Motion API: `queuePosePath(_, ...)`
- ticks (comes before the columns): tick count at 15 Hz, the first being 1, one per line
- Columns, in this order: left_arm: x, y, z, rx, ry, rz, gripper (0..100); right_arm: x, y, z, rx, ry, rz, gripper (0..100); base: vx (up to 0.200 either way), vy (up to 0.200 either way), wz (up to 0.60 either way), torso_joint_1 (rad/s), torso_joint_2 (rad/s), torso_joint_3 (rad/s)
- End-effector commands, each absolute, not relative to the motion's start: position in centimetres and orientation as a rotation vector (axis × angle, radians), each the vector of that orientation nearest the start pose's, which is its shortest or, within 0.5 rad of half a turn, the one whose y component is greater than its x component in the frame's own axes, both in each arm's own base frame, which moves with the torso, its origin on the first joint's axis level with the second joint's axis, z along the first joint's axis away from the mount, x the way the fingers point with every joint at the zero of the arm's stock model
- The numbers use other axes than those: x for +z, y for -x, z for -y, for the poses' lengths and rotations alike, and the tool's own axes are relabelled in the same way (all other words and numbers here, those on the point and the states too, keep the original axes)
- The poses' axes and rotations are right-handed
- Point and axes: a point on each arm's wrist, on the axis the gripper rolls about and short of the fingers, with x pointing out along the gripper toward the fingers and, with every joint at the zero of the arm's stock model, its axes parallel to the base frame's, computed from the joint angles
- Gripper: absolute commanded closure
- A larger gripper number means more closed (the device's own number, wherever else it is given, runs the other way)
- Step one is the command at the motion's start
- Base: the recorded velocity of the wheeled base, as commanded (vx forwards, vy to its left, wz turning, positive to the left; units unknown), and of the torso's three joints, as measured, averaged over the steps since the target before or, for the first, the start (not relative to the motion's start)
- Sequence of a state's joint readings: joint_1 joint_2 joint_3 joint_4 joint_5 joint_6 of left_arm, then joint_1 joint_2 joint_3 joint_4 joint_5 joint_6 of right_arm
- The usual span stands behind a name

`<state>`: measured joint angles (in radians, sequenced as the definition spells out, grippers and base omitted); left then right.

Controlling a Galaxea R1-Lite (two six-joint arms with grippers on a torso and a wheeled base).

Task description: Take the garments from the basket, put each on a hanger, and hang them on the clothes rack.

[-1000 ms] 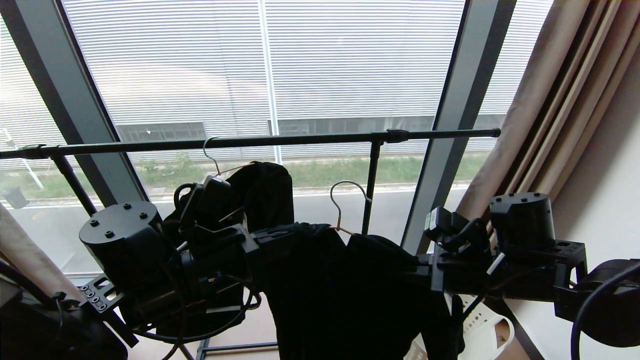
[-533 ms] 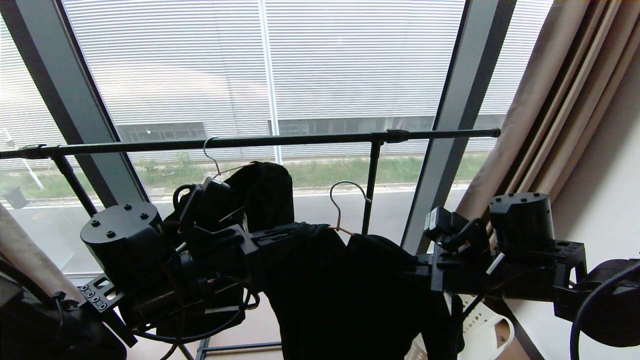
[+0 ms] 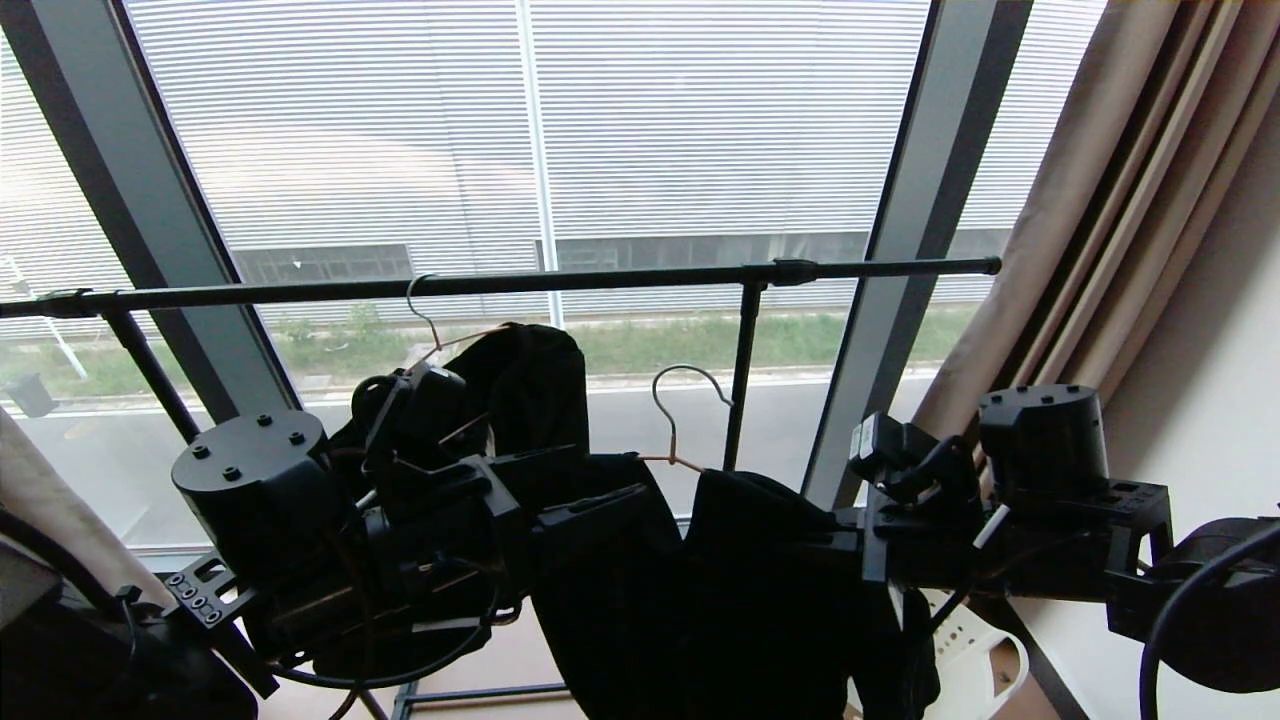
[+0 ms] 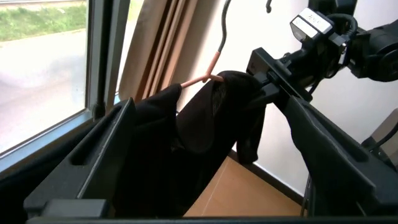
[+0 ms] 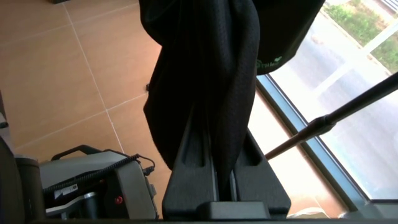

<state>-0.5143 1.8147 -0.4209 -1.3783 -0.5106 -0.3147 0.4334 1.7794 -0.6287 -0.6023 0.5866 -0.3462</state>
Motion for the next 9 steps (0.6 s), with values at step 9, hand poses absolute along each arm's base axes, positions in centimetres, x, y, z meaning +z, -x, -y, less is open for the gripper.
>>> queuePosePath(9,11.9,-24.6,10.1,-0.851,0.084,-0.066,0,11.6,-26.6,-10.6,1.084,0.206,-0.372,100,0.0,0.0,0.0,0.0,0.0,0.0)
